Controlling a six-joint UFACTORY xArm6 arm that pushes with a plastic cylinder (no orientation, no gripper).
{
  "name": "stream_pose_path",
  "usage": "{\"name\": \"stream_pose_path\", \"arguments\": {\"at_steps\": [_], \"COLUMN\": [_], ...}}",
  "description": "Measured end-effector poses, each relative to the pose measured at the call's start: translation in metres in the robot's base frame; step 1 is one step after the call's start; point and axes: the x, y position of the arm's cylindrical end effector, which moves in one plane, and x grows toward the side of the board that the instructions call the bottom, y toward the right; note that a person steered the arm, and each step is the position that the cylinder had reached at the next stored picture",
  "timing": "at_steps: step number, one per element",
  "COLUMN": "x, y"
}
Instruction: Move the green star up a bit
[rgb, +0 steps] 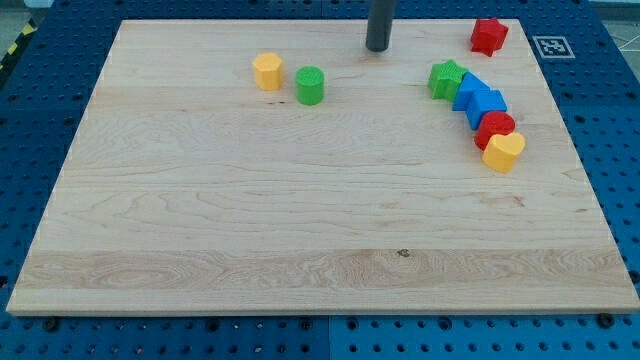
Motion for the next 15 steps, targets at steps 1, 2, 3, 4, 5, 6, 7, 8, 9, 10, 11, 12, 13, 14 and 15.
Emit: {"name": "stream_pose_path", "arguments": {"at_steps": [1, 2, 3, 4, 5, 6, 7, 8, 9, 10, 11, 12, 13, 14, 15], "x": [0.032, 0.057, 0.078, 0.096, 0.096, 0.084, 0.069, 0.056, 0.033, 0.021, 0.012, 0.017, 0.057, 0.095, 0.099], "y": [0.0, 0.004, 0.007, 0.024, 0.049, 0.061, 0.064, 0.069, 0.069, 0.075, 0.068, 0.035, 0.029, 0.03, 0.055]}}
